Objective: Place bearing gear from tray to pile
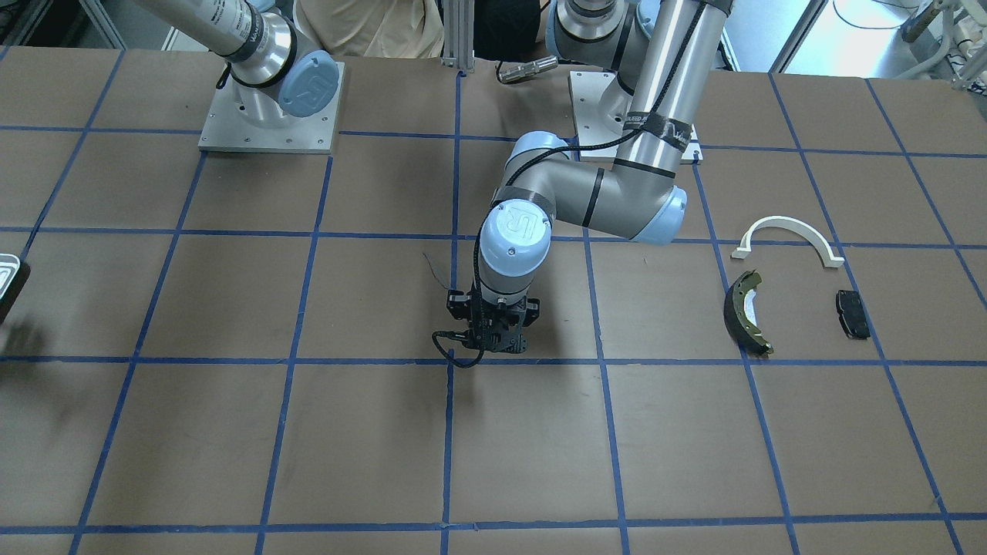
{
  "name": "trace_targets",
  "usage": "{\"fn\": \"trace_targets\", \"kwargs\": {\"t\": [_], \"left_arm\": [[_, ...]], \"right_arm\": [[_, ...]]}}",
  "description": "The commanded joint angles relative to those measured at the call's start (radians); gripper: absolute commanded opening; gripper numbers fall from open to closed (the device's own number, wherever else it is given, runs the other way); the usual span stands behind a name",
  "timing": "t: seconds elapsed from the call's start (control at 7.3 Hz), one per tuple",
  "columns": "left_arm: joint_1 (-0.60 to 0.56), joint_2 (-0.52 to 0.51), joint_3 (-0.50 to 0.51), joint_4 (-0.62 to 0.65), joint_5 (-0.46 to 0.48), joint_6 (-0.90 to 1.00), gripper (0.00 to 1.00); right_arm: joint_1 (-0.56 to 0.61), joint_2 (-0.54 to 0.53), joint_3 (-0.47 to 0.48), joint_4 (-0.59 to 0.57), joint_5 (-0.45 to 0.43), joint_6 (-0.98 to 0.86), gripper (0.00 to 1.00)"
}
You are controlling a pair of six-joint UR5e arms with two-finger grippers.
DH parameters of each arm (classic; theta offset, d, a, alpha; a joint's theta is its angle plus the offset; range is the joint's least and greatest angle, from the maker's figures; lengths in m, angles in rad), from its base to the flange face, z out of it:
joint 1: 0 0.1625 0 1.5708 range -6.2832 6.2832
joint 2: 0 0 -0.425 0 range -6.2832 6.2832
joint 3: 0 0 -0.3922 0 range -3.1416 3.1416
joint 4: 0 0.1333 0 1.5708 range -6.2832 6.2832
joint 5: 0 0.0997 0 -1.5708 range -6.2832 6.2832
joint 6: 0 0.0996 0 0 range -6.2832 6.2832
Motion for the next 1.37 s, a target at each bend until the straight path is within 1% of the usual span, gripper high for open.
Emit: {"fn": "trace_targets", "kwargs": {"t": [0.0, 0.14, 0.27, 0.41, 0.55, 0.69, 0.82, 0.96, 1.1, 1.23], "left_arm": [[0.004, 0.001, 0.006, 0.009, 0.001, 0.006, 0.00], [0.010, 0.007, 0.019, 0.026, 0.005, 0.026, 0.00], [0.021, 0.024, 0.050, 0.015, 0.011, 0.038, 0.00], [0.058, 0.029, 0.100, -0.015, 0.014, 0.052, 0.00], [0.160, 0.040, 0.172, -0.148, 0.013, 0.128, 0.00], [0.257, 0.058, 0.259, -0.299, 0.013, 0.238, 0.00], [0.343, 0.069, 0.336, -0.409, 0.039, 0.358, 0.00], [0.435, 0.078, 0.384, -0.484, 0.112, 0.467, 0.00], [0.528, 0.081, 0.374, -0.497, 0.131, 0.586, 0.00], [0.616, 0.087, 0.352, -0.496, 0.131, 0.654, 0.00]], "right_arm": [[0.000, -0.002, 0.023, -0.045, -0.006, 0.002, 0.93], [-0.003, 0.000, 0.023, -0.045, -0.014, 0.003, 0.89], [-0.008, -0.002, 0.023, -0.045, -0.015, 0.002, 0.85], [-0.008, 0.000, 0.025, -0.045, -0.015, 0.002, 0.80], [-0.008, 0.001, 0.025, -0.045, -0.015, 0.005, 0.78], [-0.008, 0.000, 0.025, -0.045, -0.012, 0.005, 0.73], [-0.008, 0.000, 0.025, -0.045, -0.014, 0.005, 0.53], [-0.008, 0.000, 0.025, -0.043, -0.012, 0.011, 0.34], [-0.008, -0.002, 0.025, -0.038, -0.012, 0.085, 0.20], [-0.008, -0.003, 0.025, -0.034, -0.015, 0.097, 0.14]]}}
